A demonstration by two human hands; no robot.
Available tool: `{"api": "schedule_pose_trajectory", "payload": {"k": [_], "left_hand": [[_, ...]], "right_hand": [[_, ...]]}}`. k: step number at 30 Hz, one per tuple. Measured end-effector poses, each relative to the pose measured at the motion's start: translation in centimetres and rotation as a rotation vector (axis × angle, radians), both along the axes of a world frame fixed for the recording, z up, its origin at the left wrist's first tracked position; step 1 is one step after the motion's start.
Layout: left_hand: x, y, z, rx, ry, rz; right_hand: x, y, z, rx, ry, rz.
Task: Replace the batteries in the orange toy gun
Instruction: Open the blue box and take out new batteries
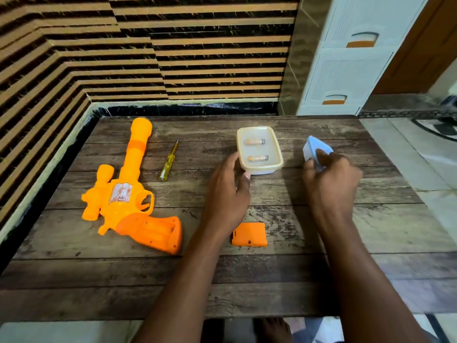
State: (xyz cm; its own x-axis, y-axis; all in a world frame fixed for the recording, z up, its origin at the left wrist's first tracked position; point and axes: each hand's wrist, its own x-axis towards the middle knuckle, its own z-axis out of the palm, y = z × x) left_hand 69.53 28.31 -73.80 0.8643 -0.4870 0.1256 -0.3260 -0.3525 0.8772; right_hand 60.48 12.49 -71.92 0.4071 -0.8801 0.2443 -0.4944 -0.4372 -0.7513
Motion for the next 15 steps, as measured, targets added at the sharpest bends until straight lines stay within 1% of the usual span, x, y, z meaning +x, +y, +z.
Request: {"api": "schedule_pose_trajectory", "payload": {"k": [3,5,7,8,10,12,15], "left_hand": [[-0.2,0.4,0.8,0.004,-0.093,0.064],[-0.3,0.7,1.3,-0.053,-0.141,0.09],[-0.4,0.8,1.8,-0.158,-0.129,0.115],[-0.5,0.9,2.1,-0.228,-0.082,0.117],[-0.5,1.1,2.5,-0.362,0.081,0.091],[-0.3,1.4,2.4,-0.418,0.211,0.087],[0.0,2.1,2.4,-0.547,0.438,0.087]], "right_hand": [[0.0,0.9,1.0,-0.032,-0.161,0.003],[0.1,1.9,1.6,-0.091,-0.254,0.057],[0.3,3.4,1.8,-0.1,-0.301,0.165],[0.5,4.1,1.8,-0.111,-0.308,0.226],[1.0,5.6,1.7,-0.147,-0.312,0.353],[1.7,6.6,1.5,-0.192,-0.335,0.474],[2.6,7.5,1.0,-0.187,-0.387,0.594]]}}
